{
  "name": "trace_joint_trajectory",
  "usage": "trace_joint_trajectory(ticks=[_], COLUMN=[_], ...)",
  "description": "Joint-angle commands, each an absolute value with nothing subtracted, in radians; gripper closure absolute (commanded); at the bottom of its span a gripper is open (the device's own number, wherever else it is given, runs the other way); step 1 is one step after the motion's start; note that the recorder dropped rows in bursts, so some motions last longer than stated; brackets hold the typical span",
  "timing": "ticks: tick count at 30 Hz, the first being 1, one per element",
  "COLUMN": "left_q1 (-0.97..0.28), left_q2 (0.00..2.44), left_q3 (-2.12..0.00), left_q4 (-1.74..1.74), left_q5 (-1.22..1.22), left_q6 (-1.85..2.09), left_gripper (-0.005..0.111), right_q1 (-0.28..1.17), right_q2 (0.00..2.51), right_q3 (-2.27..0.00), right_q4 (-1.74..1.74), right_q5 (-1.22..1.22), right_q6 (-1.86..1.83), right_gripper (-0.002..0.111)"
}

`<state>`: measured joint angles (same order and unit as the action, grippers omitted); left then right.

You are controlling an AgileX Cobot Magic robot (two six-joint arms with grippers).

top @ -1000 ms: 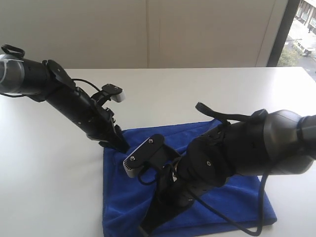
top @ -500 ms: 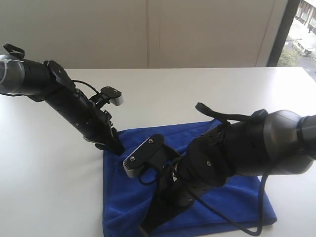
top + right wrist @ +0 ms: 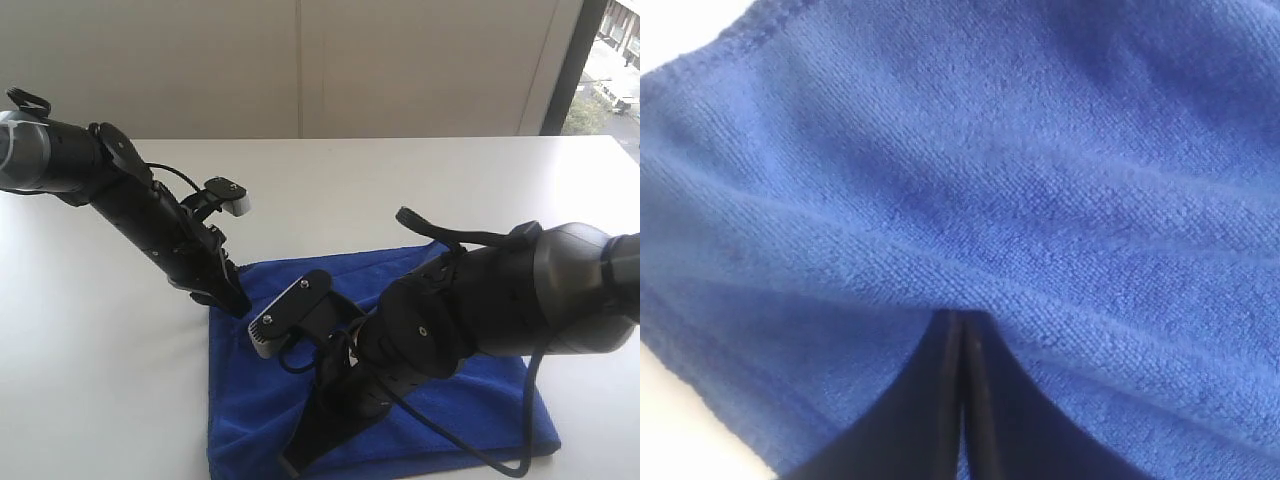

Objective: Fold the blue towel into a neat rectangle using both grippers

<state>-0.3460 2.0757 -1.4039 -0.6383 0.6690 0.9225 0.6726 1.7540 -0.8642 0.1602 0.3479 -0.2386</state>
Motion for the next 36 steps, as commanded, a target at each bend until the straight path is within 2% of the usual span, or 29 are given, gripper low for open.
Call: trace_joint_trajectory(ticks=[1, 4, 9, 10, 12, 25, 36], left_q1=[-0.350, -0.350, -0.351, -0.351, -0.351, -0.351, -0.351], left_q2=[2.072, 2.072, 2.072, 2.072, 2.072, 1.964, 1.933], left_q3=[-1.409, -1.409, -1.409, -1.409, -1.409, -1.409, -1.409], left_q4=[-0.659, -0.676, -0.679, -0.679, -0.677, -0.632, -0.491], left_q5=[0.688, 0.674, 0.674, 0.676, 0.676, 0.662, 0.534], left_q6=[0.917, 0.917, 0.917, 0.917, 0.917, 0.912, 0.821], left_gripper=[0.081, 0.087, 0.089, 0.093, 0.107, 0.107, 0.107], right_q1=[0.668, 0.668, 0.668, 0.668, 0.668, 0.668, 0.668], right_q2=[1.759, 1.759, 1.759, 1.759, 1.759, 1.760, 1.760], right_q3=[-0.865, -0.865, -0.865, -0.865, -0.863, -0.846, -0.846], right_q4=[0.163, 0.163, 0.163, 0.163, 0.163, 0.163, 0.164], right_q5=[0.336, 0.336, 0.336, 0.336, 0.336, 0.316, 0.334], right_q6=[-0.251, -0.249, -0.249, -0.249, -0.249, -0.247, -0.247], right_gripper=[0.108, 0.108, 0.108, 0.108, 0.108, 0.108, 0.108])
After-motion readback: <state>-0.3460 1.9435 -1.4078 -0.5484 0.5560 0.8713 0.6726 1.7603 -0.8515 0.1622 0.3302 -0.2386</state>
